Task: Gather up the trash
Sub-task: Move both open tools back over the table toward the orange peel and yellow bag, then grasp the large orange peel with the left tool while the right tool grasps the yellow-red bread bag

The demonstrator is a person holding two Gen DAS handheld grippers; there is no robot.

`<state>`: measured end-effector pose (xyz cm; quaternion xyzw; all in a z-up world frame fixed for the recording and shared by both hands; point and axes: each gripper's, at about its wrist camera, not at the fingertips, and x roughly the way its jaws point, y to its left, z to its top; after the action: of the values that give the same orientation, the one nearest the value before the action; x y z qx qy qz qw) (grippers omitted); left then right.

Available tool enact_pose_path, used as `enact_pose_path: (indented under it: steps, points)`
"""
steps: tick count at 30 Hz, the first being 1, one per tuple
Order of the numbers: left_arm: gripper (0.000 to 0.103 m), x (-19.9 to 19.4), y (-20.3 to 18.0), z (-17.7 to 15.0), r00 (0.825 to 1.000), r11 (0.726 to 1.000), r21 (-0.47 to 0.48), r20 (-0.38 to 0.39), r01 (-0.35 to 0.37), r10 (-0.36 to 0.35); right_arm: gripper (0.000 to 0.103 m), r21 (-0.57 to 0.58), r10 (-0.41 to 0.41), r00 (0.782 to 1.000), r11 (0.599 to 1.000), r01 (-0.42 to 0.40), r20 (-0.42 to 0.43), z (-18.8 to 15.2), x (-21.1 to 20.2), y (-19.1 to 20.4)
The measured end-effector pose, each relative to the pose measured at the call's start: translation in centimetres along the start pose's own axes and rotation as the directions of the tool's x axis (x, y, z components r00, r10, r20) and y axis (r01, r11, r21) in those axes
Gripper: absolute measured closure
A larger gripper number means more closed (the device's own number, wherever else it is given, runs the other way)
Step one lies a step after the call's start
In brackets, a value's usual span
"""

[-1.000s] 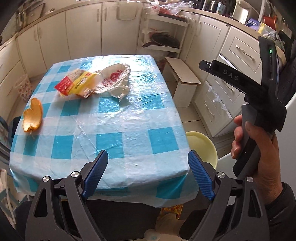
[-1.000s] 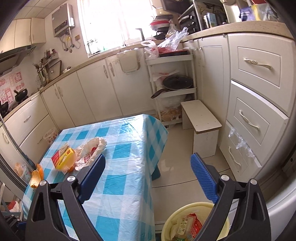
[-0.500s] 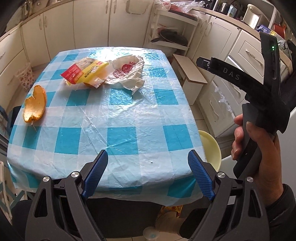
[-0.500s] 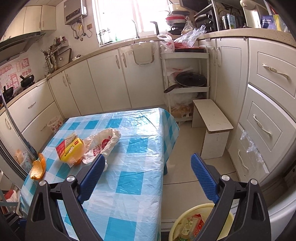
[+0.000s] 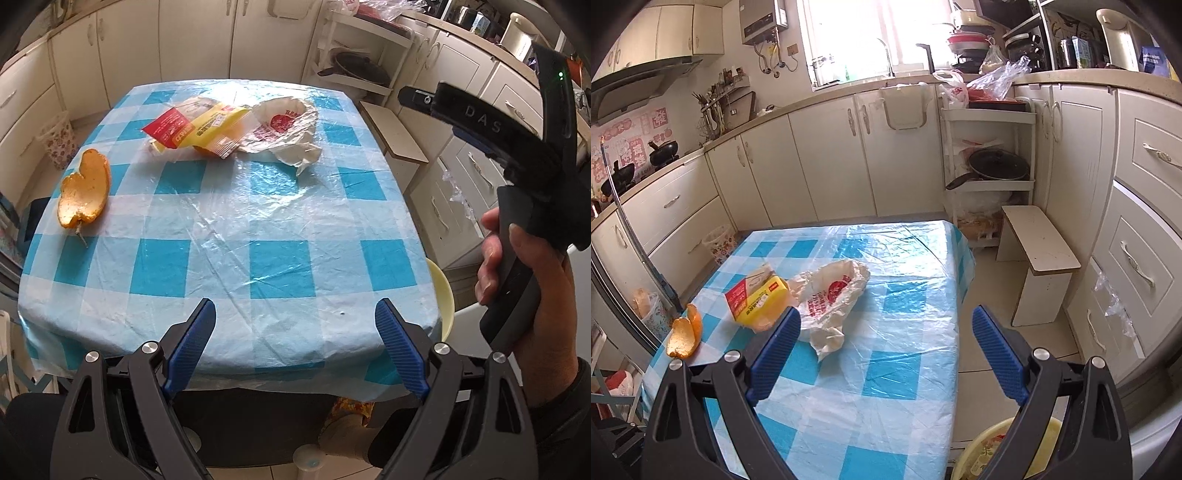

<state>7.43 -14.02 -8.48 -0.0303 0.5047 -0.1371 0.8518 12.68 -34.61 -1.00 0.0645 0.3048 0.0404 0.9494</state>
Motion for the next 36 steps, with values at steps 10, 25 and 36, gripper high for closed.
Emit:
enact_pose_path:
  steps: [10,25,36]
  points:
    - [0.019,-0.4,11.2,-0.6,0.999,0.979,-0.198,-0.004,-0.051,0.051,0.011,-0.13,0.209,0.977,0.968,-0.213,-0.05,2.1,4.2,9.3]
    - [0.019,-0.4,24.6,6.0,0.987,0.917,-0.369,0.0,-0.15,0.161,0.011,-0.26,0.184,0.965,0.938,-0.23,-0.188,2.2,14.5,15.9]
    - [0.055,5.2,23.5,11.0,0.972,0.941,-0.245,-0.069,-0.234,0.224,0.042,-0.179,0.251,0.894,0.925,-0.334,-0.372,1.5,17.9,13.5]
